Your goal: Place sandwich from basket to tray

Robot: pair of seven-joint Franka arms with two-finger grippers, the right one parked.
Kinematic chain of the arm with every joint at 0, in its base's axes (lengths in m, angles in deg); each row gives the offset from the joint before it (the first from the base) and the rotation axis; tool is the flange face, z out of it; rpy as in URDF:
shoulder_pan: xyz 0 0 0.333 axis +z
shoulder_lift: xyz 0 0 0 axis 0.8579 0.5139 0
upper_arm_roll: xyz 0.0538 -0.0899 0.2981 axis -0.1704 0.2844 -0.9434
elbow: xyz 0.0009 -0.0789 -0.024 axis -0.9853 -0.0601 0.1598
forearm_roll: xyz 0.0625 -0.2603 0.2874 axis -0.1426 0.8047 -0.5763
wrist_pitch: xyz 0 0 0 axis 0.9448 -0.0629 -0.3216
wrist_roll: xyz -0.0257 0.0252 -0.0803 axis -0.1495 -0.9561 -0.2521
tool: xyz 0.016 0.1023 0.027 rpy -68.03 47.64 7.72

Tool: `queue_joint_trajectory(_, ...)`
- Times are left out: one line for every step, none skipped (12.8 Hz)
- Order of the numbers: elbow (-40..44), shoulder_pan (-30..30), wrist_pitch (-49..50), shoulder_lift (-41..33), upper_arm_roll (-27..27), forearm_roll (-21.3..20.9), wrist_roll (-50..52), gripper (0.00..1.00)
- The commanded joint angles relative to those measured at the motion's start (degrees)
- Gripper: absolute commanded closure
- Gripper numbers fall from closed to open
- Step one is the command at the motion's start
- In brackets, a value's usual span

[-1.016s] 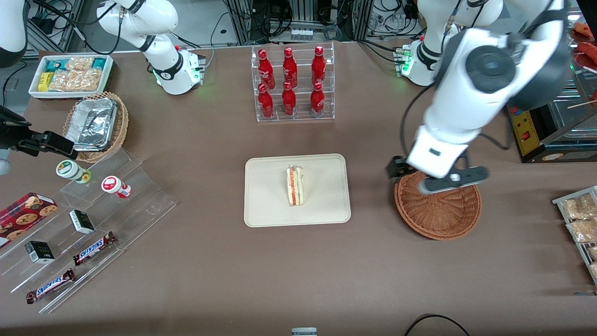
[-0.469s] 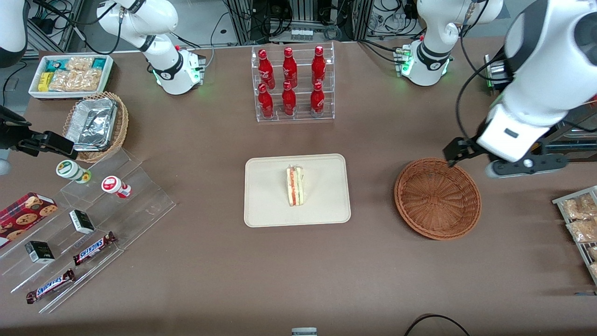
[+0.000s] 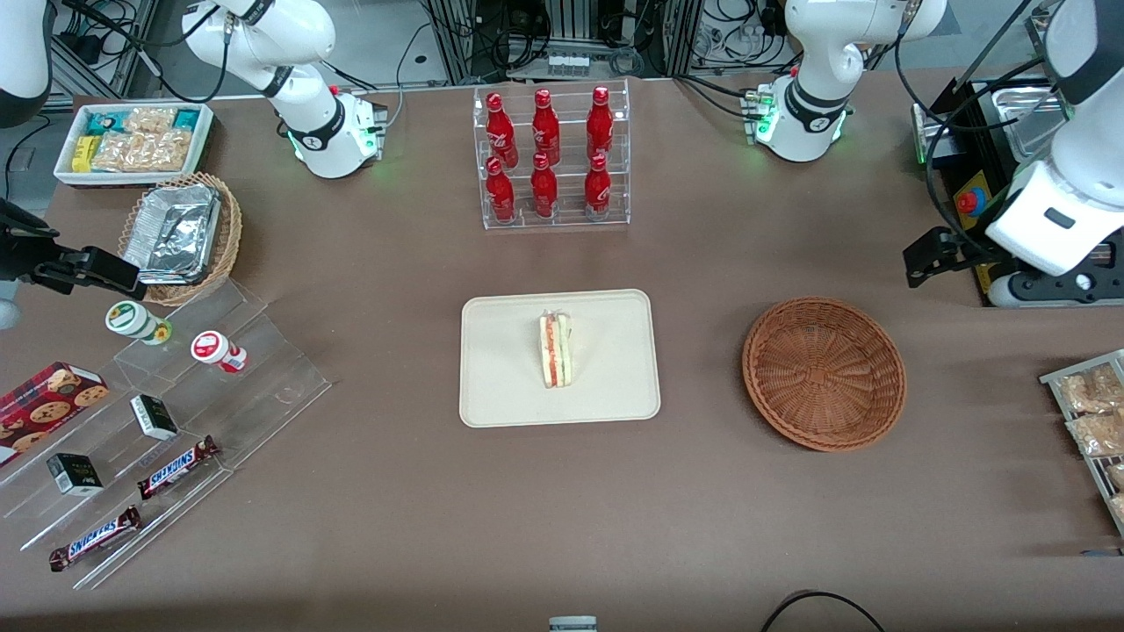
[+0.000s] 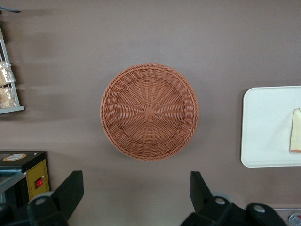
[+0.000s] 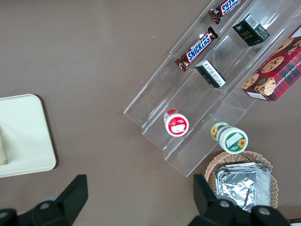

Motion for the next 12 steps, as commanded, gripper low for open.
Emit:
queue_joint_trajectory(-4.63, 2.48, -0.08, -4.79, 0.66, 1.32, -2.2, 0.0)
queue_joint_trajectory(-4.9, 2.48, 0.01, -5.33, 0.22, 1.41, -2.2, 0.0)
queue_joint_trajectory(-5.08, 2.48, 0.01, -6.03, -0.22, 1.93, -2.2, 0.0)
queue_joint_trajectory(-5.25, 2.48, 0.19, -6.73, -0.75, 3.16, -2.2, 0.0)
queue_joint_trajectory(-5.26, 2.48, 0.27, -7.26, -1.27, 3.43, -2.2, 0.0)
queue_joint_trajectory(-5.17, 2.39, 0.45, -7.61, -1.37, 3.43, -2.11, 0.0)
queue_joint_trajectory(-4.73, 2.39, 0.8, -7.44, -1.37, 3.35, -2.11, 0.0)
queue_joint_trajectory(-4.55, 2.48, 1.06, -7.18, -1.37, 3.26, -2.28, 0.0)
queue_joint_trajectory(-4.47, 2.48, 1.07, -7.09, -1.37, 3.0, -2.28, 0.0)
queue_joint_trajectory(-4.29, 2.39, 1.15, -6.83, -1.28, 2.65, -2.28, 0.0)
queue_joint_trajectory(-4.38, 2.39, 1.24, -7.0, -1.28, 2.64, -2.28, 0.0)
queue_joint_trajectory(-4.29, 2.39, 1.5, -7.0, -1.37, 2.47, -2.28, 0.0)
